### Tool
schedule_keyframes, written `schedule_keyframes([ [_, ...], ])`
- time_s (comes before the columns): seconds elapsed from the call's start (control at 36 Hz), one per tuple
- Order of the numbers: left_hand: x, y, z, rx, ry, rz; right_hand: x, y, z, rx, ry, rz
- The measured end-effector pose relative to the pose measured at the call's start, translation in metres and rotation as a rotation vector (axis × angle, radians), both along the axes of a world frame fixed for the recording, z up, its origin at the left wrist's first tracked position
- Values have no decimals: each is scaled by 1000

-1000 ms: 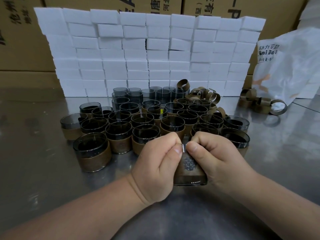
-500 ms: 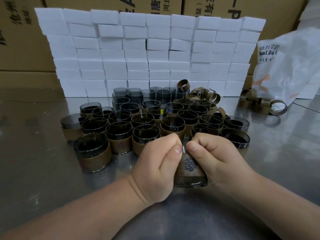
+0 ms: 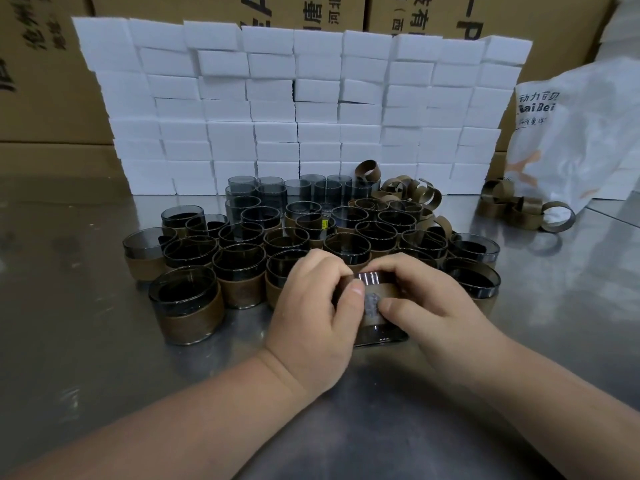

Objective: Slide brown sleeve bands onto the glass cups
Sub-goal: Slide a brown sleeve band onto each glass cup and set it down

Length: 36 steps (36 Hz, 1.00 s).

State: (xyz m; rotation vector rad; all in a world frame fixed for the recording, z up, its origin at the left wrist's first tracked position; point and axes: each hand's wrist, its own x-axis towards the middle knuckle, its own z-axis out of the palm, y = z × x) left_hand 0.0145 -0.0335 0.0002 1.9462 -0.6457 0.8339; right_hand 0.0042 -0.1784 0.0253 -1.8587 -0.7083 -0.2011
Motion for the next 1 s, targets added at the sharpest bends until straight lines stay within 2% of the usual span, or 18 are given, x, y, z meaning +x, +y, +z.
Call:
schedule_keyframes([
  [0.17, 2, -2, 0, 66, 43, 60, 3, -1, -2, -284, -174, -119],
  [0.44, 2, -4, -1, 128, 70, 66, 8, -2, -2, -507, -260, -204],
  [0.72, -2, -5, 2, 155, 38, 165, 11, -4, -3, -555, -297, -273],
  [0.83, -2, -5, 3, 153, -22, 243, 10, -4, -2, -557, -366, -420],
  [0.92, -2, -5, 3, 172, 111, 202, 9, -4, 3, -552, -388, -558],
  [1.0, -2, -5, -1, 199, 254, 112, 7, -5, 3, -555, -301, -578],
])
